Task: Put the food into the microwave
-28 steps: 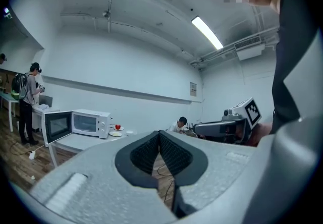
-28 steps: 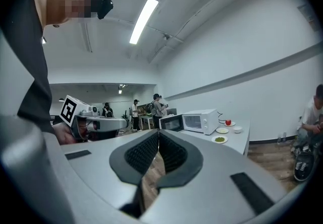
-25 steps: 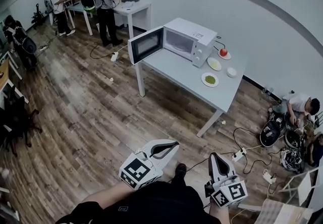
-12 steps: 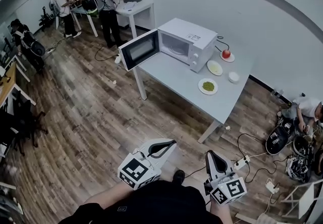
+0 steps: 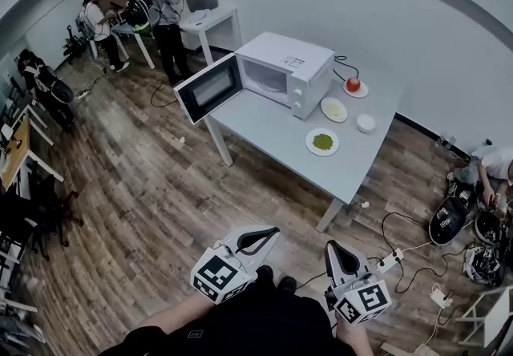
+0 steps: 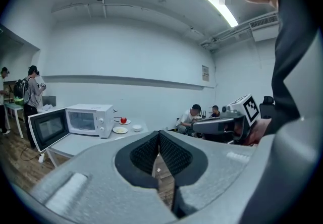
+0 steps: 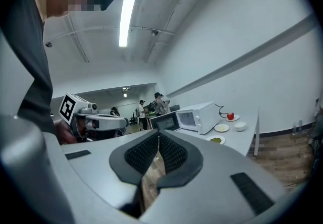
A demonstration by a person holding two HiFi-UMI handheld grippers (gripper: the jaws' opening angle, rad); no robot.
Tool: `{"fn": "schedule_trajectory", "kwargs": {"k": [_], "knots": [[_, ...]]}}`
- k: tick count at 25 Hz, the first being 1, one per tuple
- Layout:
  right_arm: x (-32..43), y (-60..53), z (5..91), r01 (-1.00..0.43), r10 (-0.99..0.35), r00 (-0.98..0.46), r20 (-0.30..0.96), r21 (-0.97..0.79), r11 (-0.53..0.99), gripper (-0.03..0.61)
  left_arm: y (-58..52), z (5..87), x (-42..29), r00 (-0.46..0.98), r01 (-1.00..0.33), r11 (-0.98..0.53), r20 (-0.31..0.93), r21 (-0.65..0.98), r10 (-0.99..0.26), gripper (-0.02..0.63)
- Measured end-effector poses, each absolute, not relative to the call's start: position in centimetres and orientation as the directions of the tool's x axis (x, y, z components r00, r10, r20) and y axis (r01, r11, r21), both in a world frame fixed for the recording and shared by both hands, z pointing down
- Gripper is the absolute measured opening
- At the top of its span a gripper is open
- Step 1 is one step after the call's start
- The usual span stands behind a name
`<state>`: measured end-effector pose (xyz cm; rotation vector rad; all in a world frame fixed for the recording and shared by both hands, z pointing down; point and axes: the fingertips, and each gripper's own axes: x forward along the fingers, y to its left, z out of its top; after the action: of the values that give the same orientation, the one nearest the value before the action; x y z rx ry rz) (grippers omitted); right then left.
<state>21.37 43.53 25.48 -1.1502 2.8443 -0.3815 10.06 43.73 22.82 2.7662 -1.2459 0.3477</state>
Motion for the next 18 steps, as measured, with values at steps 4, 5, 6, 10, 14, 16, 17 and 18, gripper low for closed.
{"fn": "schedule_trajectory", "kwargs": {"k": [4, 5, 6, 10, 14, 16, 17, 18], "knots": [[20.7, 41.5, 26.2, -0.678, -0.685, -0.725, 0.077, -0.256, 0.689, 0.015, 41.0, 22.7, 9.5, 0.637, -0.755, -0.656, 0.222, -0.016, -0.738, 0.01], [20.3, 41.0, 26.2, -0.679, -0.682, -0.726, 0.087, -0.25, 0.69, 0.015, 40.4, 22.7, 9.2, 0.636, -0.756, -0.655, 0.214, -0.021, -0.741, 0.009], [20.0, 40.5, 26.2, -0.682, -0.682, -0.725, 0.098, -0.242, 0.69, 0.015, 39.6, 22.6, 8.9, 0.637, -0.755, -0.655, 0.206, -0.025, -0.743, 0.011], [18.9, 37.0, 26.2, -0.71, -0.699, -0.702, 0.134, -0.212, 0.672, 0.015, 35.1, 22.5, 7.5, 0.65, -0.74, -0.669, 0.187, -0.066, -0.737, 0.011], [17.7, 31.0, 26.3, -0.745, -0.733, -0.664, 0.151, -0.215, 0.631, 0.015, 29.0, 23.1, 5.4, 0.66, -0.722, -0.685, 0.197, -0.099, -0.725, 0.011], [16.9, 27.9, 26.1, -0.759, -0.746, -0.647, 0.157, -0.222, 0.612, 0.015, 26.2, 23.3, 4.3, 0.669, -0.705, -0.698, 0.211, -0.126, -0.713, 0.011], [16.3, 26.3, 26.0, -0.764, -0.75, -0.641, 0.16, -0.222, 0.606, 0.015, 24.9, 23.4, 3.7, 0.673, -0.694, -0.706, 0.221, -0.143, -0.706, 0.011], [15.7, 24.7, 25.8, -0.768, -0.754, -0.637, 0.163, -0.219, 0.602, 0.015, 23.5, 23.6, 3.1, 0.677, -0.682, -0.714, 0.235, -0.158, -0.698, 0.01]]}}
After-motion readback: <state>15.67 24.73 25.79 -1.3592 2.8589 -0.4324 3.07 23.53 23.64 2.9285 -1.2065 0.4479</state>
